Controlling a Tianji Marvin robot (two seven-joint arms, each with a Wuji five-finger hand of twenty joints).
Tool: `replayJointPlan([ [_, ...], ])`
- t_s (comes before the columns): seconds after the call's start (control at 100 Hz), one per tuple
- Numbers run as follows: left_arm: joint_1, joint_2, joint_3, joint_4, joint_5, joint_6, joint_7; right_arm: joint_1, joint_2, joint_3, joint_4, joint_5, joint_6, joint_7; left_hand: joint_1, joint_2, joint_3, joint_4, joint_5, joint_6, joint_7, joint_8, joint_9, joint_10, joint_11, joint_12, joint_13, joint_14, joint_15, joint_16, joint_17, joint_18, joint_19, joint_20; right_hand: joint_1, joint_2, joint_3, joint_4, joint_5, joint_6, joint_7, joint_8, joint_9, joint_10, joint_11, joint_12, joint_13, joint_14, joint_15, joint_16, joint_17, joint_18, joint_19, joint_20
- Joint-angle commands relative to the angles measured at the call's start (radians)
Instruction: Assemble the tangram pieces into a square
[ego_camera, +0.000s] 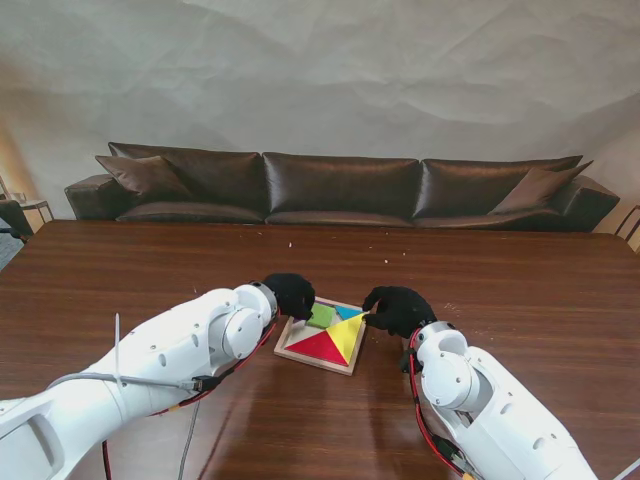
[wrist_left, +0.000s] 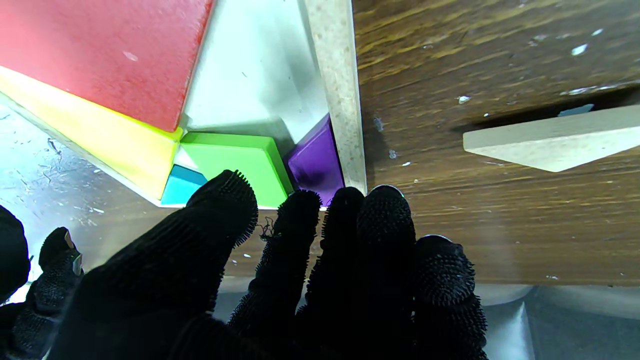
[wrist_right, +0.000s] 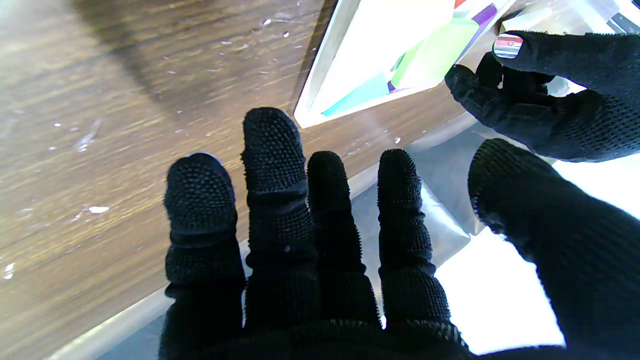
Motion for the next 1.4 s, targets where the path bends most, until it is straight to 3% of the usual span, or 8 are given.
replayJointPlan([
  [0.0,-0.002,-0.012,0.002,0.004,-0.006,-0.001,-0.012,-0.002,-0.004,-0.001,0.001,0.001,0.001,0.014,-0.025,0.036,-0.004,0.042,0.003,0.0,-0.01,-0.007,0.004,0.024,0.023,0.005,0.018,0.014,0.035,0.005,0.004,0.006,0.027,0.009,-0.002,0.022,0.001,0.007,0.01,0.001,0.003,-0.017,-0.017,0.019,-0.011,-0.012,0.0,0.007,0.018,0.008,-0.169,-0.015,0.047,0.021],
  [1.19,-0.024,-0.05,0.032,0.047,-0.068,-0.032,0.002,0.0,-0.003,0.0,0.004,0.008,-0.001,0.022,-0.02,0.065,-0.027,0.048,-0.03,-0.001,-0.039,-0.031,-0.012,0.032,0.012,0.01,0.007,0.014,0.036,0.008,-0.007,-0.001,0.02,0.017,-0.001,0.025,0.001,0.008,0.011,0.002,0.001,-0.016,-0.017,0.019,-0.011,-0.012,-0.002,0.006,0.02,0.008,-0.17,-0.017,0.048,0.021],
  [1.39,-0.026,-0.049,0.033,0.042,-0.067,-0.028,-0.002,0.0,-0.003,0.0,0.005,0.012,-0.002,0.022,-0.022,0.067,-0.034,0.048,-0.041,0.008,-0.052,-0.04,-0.011,0.033,0.012,0.01,0.007,0.016,0.037,0.008,-0.008,0.0,0.02,0.019,-0.001,0.026,0.001,0.008,0.01,0.003,0.001,-0.016,-0.016,0.018,-0.011,-0.012,-0.002,0.009,0.021,0.008,-0.171,-0.017,0.047,0.021],
])
